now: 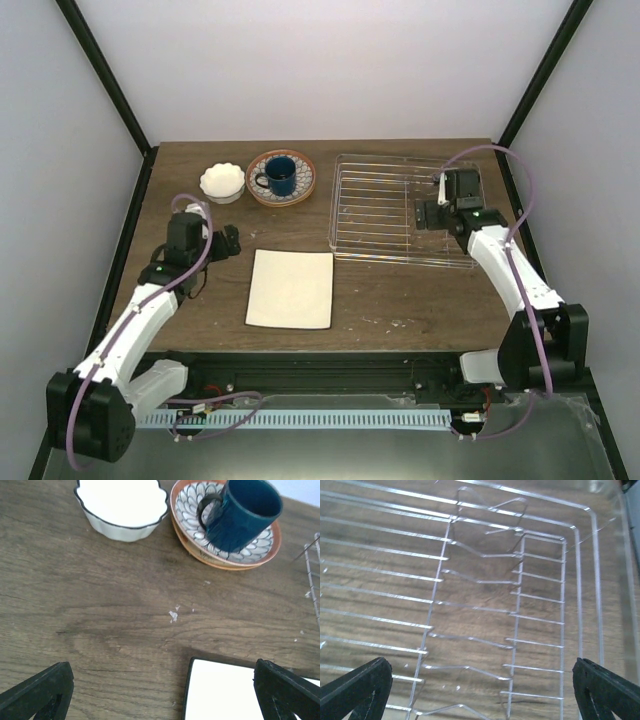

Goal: Load the mixed dishes into the dish rack

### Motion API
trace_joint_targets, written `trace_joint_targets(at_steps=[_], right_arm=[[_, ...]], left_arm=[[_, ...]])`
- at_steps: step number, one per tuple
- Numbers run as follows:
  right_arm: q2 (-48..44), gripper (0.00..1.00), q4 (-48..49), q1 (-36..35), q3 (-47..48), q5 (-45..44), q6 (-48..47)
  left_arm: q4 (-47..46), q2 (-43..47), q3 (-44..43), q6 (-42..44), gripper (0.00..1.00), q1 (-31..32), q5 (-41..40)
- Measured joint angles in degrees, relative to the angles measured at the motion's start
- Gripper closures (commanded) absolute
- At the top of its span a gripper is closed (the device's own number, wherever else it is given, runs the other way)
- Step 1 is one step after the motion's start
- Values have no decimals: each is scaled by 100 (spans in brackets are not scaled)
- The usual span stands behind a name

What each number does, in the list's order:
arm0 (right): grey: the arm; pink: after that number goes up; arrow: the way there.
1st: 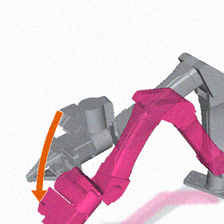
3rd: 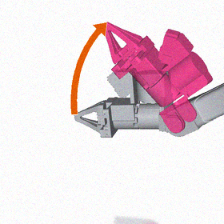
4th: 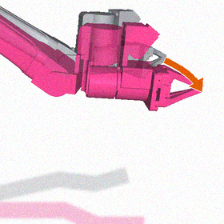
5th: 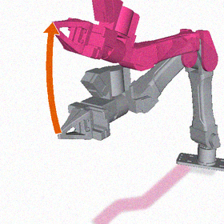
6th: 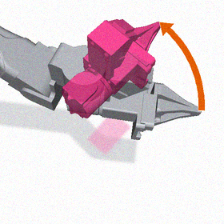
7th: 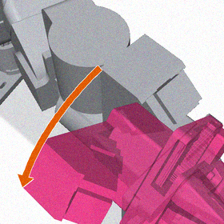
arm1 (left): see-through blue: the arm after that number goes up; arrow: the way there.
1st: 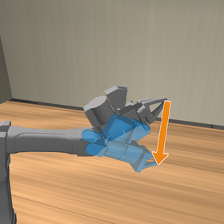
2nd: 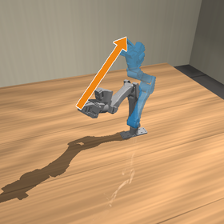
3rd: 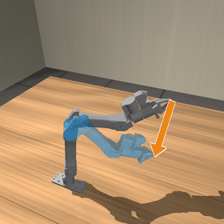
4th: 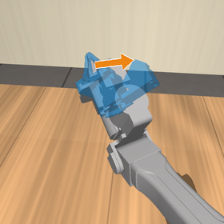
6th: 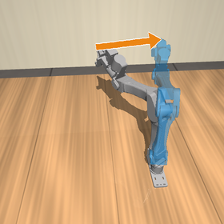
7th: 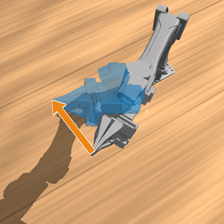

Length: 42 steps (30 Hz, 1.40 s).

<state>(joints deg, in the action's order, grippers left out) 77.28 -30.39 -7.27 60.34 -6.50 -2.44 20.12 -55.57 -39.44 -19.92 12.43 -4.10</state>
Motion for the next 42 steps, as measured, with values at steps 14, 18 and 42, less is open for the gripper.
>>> trace_joint_targets(at_steps=[14, 18, 42], right_arm=[[938, 0, 450, 1711, 793, -697, 1117], [1375, 0, 636, 2026, 1333, -393, 1180], [3206, 0, 1349, 2184, 2175, 2455, 970]], left_arm=[[-160, -402, 142, 68, 0, 50, 33], [-216, -402, 166, 66, 0, 63, 39], [-286, -463, 173, 72, 0, 66, 140]])
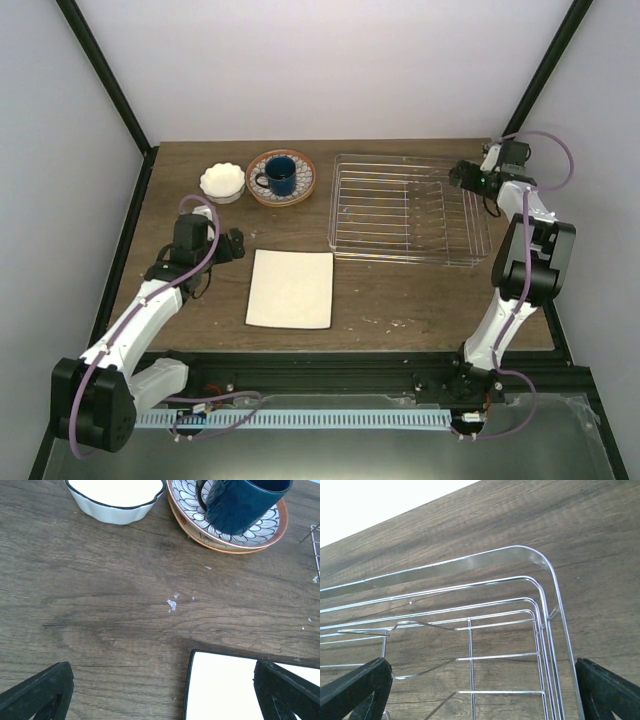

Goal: Load the mixed dishes into the dish rack

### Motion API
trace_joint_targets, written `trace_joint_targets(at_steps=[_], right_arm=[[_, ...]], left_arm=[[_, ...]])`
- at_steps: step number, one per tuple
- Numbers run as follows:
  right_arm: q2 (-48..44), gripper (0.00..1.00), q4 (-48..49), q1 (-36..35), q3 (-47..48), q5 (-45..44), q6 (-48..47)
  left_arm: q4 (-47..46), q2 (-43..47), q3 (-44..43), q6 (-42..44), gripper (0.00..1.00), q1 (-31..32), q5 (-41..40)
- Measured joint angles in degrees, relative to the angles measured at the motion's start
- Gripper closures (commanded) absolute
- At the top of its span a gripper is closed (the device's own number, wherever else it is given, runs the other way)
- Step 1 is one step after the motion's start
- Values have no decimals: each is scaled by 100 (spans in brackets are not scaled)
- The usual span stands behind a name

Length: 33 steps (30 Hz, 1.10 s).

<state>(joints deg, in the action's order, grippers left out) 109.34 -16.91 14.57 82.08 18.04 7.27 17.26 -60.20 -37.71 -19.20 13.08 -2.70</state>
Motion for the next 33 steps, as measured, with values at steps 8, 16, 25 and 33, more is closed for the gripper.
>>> trace_joint_targets(at_steps=[8, 16, 25, 33], right_arm=[[356, 0, 57, -37, 341, 315, -195], [535, 0, 125, -247, 522, 310, -387], [439, 0, 105, -417, 549, -678, -470], [-748, 0, 323, -435, -22, -1908, -315]], left_arm=[[2, 0, -2, 0, 0, 0, 0], [48, 0, -11, 0, 0, 0, -26], [13, -199, -48, -13, 0, 0, -92], [79, -321, -175, -17, 0, 0, -640]])
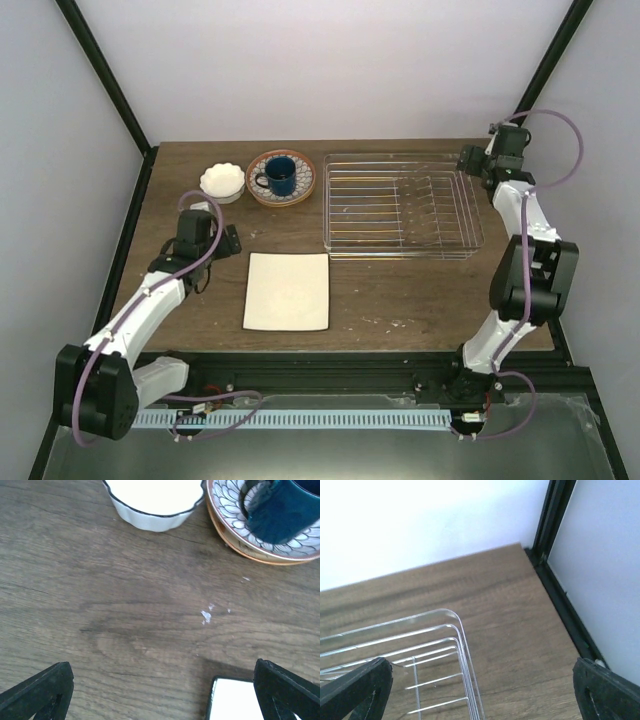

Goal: Load the mixed dishes into the dish rack

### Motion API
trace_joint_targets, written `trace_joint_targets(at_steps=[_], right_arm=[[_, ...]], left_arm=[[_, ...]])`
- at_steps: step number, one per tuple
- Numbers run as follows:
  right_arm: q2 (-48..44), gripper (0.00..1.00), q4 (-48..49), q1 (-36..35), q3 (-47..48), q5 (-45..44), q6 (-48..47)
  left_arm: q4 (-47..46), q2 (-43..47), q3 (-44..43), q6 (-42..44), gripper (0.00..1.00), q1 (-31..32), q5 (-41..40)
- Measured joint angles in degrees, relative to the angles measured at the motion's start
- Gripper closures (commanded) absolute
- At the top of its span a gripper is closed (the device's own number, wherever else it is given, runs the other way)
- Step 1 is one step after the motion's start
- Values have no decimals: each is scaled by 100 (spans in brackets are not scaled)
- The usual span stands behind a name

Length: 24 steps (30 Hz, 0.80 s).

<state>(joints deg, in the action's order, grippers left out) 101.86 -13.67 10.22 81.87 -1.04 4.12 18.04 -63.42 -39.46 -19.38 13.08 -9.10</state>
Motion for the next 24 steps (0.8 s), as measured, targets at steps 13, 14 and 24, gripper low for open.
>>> trace_joint_targets(at_steps=[13, 14, 24], right_arm=[[-2201, 0, 114, -1912, -1679, -306, 162], [-2400, 0, 96, -2011, -1891, -262, 212], [-4345, 0, -584, -2280, -3093, -26, 846]], left_arm=[[181, -1408, -1351, -203, 0, -160, -848], [205, -1482, -1506, -229, 0, -188, -929], [922, -3001, -3416, -251, 2, -525, -1237]])
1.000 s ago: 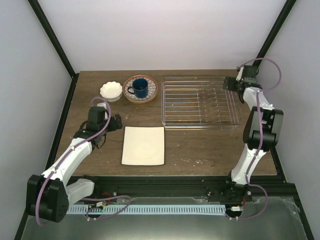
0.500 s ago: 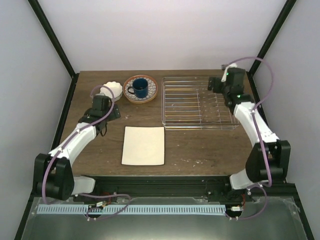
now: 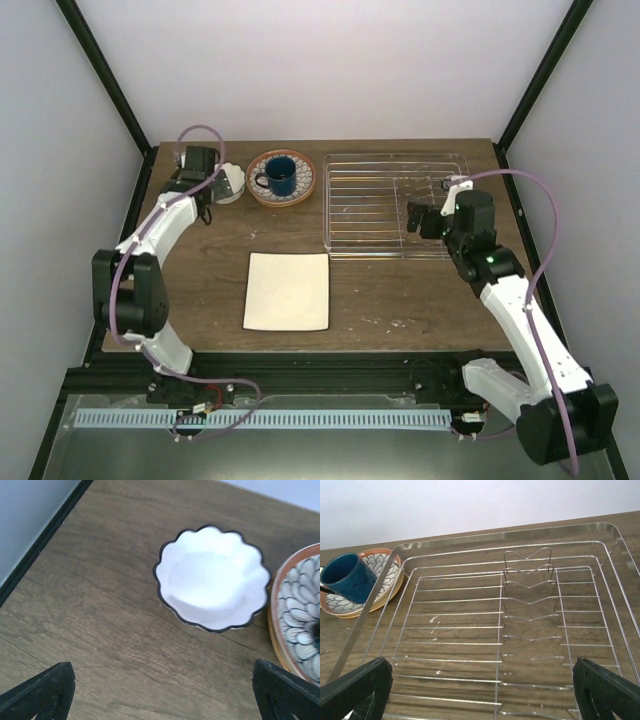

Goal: Load the mixed dishes into the dish rack

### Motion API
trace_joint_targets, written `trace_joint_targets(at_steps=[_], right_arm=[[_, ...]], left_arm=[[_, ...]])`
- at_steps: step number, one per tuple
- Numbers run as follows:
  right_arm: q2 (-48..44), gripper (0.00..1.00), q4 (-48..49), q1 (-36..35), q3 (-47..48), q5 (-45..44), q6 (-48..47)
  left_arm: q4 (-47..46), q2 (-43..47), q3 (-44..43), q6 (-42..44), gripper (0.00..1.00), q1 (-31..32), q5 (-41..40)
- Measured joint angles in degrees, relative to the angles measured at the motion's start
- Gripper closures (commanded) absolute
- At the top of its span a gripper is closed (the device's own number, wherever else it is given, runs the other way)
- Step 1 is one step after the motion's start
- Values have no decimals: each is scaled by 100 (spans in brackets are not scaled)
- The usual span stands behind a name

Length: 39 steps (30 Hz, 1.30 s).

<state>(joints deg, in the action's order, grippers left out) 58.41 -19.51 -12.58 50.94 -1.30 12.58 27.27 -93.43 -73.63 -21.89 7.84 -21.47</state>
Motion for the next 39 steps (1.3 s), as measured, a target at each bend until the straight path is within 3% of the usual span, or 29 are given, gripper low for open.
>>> trace_joint_targets(at_steps=[8, 19, 25, 28, 36, 39], right_arm=[[-887, 0, -715, -15, -151, 149, 146], [-1082, 0, -1425, -28, -140, 280, 153], [-1036, 0, -1742, -28, 101, 258, 173], [-1021, 0, -1821, -31, 195, 212, 188], [-605, 0, -1910, -33, 391, 66, 214], [-522, 0, -1937, -33, 398, 61, 254]], left_arm=[[490, -1145, -732, -33, 2, -619, 302], [619, -2586, -1838, -166, 2, -1058, 918], [726, -3530, -2946, -168, 5, -1163, 1034], [782, -3834, -3316, -170, 12, -1182, 1080], [903, -4308, -3840, -203, 43, -1211, 1272], [940, -4310, -3873, -216, 49, -1215, 1292]])
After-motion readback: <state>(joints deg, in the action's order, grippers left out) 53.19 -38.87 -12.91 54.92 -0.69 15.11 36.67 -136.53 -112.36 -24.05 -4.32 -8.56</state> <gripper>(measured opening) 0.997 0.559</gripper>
